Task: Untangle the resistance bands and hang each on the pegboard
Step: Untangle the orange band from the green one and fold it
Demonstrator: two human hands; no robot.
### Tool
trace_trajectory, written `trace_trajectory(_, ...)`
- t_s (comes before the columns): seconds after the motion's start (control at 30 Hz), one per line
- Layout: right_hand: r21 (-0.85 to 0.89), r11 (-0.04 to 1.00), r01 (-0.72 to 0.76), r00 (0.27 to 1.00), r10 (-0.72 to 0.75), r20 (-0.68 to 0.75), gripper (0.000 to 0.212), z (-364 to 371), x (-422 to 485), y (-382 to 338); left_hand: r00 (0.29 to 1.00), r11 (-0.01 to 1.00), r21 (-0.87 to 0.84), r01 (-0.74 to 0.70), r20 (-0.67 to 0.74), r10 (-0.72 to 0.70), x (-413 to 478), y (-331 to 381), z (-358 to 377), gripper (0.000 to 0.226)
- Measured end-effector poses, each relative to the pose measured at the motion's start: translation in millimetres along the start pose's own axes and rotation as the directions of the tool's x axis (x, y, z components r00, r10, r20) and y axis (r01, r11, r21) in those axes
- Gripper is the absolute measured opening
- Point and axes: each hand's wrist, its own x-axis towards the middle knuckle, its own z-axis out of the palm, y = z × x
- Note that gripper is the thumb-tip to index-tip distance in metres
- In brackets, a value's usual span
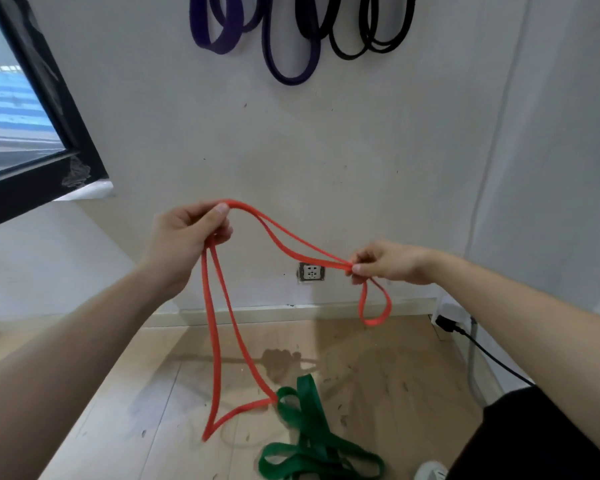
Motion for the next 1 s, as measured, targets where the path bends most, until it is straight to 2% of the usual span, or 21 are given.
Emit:
trace_trajectory(0.13, 0.008, 1.000, 0.018, 0.982, -0.019, 0.186, 0.023, 16, 7, -12, 0.998, 0.999, 0.002, -0.043, 0.044, 0.043, 6, 11, 16, 0.017)
trace_trajectory(0.23, 0.099, 0.989, 0.109, 0.966, -0.129, 0.226, 0.032, 30, 10, -33, 0.993, 0.995, 0.057, -0.081, 0.092, 0.075, 5, 14, 24, 0.015)
trace_trajectory(0.3, 0.246, 0.950, 0.194, 0.965, -0.229, 0.125, 0.046, 38, 8, -57, 0.987, 0.988, 0.109, -0.113, 0.129, 0.099, 4, 15, 26, 0.013)
trace_trajectory(0.37, 0.372, 0.870, 0.324, 0.943, -0.329, -0.051, 0.049, 43, 5, -85, 0.978, 0.975, 0.168, -0.145, 0.176, 0.115, 2, 16, 25, 0.014)
trace_trajectory(0.43, 0.426, 0.793, 0.435, 0.900, -0.392, -0.189, 0.037, 48, 1, -110, 0.970, 0.962, 0.219, -0.163, 0.215, 0.115, 1, 17, 22, 0.015)
trace_trajectory(0.5, 0.403, 0.771, 0.493, 0.869, -0.413, -0.272, 0.023, 53, -1, -125, 0.968, 0.957, 0.234, -0.171, 0.222, 0.119, -2, 17, 16, 0.016)
trace_trajectory(0.63, 0.280, 0.825, 0.490, 0.860, -0.405, -0.311, 0.020, 57, -3, -136, 0.957, 0.951, 0.235, -0.201, 0.254, 0.139, -10, 16, 4, 0.020)
trace_trajectory(0.73, 0.242, 0.832, 0.498, 0.852, -0.419, -0.313, 0.019, 51, -8, -140, 0.957, 0.967, 0.206, -0.147, 0.277, 0.087, -15, 7, -2, 0.035)
trace_trajectory(0.83, 0.270, 0.817, 0.509, 0.840, -0.403, -0.363, 0.017, 43, -12, -141, 0.947, 0.962, 0.245, -0.116, 0.319, 0.033, -18, -7, -3, 0.025)
trace_trajectory(0.93, 0.322, 0.763, 0.560, 0.799, -0.395, -0.454, 0.004, 31, -14, -140, 0.923, 0.936, 0.335, -0.112, 0.384, -0.027, -21, -21, -5, 0.012)
trace_trajectory(1.0, 0.359, 0.722, 0.591, 0.769, -0.371, -0.521, 0.007, 22, -14, -137, 0.924, 0.933, 0.349, -0.089, 0.378, -0.054, -22, -23, -6, 0.010)
